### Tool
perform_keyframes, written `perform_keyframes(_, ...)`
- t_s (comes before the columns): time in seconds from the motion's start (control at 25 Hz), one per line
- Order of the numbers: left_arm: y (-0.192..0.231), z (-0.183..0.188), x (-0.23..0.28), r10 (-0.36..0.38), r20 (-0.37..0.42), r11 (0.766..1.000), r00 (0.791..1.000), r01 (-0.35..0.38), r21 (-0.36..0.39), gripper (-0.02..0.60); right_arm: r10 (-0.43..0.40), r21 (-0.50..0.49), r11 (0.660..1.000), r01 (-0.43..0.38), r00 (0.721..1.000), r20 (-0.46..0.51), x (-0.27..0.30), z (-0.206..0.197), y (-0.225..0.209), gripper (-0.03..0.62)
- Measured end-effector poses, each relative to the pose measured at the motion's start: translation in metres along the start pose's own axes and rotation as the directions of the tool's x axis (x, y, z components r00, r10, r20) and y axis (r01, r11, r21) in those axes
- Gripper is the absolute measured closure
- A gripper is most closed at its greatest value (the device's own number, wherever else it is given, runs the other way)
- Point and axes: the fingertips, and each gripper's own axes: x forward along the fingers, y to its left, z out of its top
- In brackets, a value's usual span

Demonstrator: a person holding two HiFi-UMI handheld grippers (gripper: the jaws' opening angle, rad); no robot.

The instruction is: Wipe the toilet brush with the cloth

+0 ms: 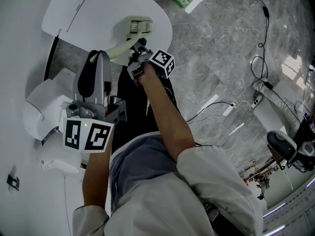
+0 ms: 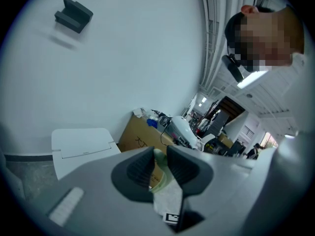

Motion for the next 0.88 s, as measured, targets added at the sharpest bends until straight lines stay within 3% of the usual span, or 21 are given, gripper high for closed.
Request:
perform_keyframes(0.48,-0.003,0.003,0.0,0.018,0.008,1.0,1.0,-0.018,0.006,0.581,0.048,0.044,0.998,-0.047,0.998,-0.036,-0.012,-0.013,0.02,0.502)
perform_keyframes(0.88,-0.007,0.006,0.004,0.037,0.009,0.999,0.999,-0.037,0.018,0.581,0.063,0.023,0.998,-0.061,0.995,-0.078,-0.023,-0.019,0.036,0.502)
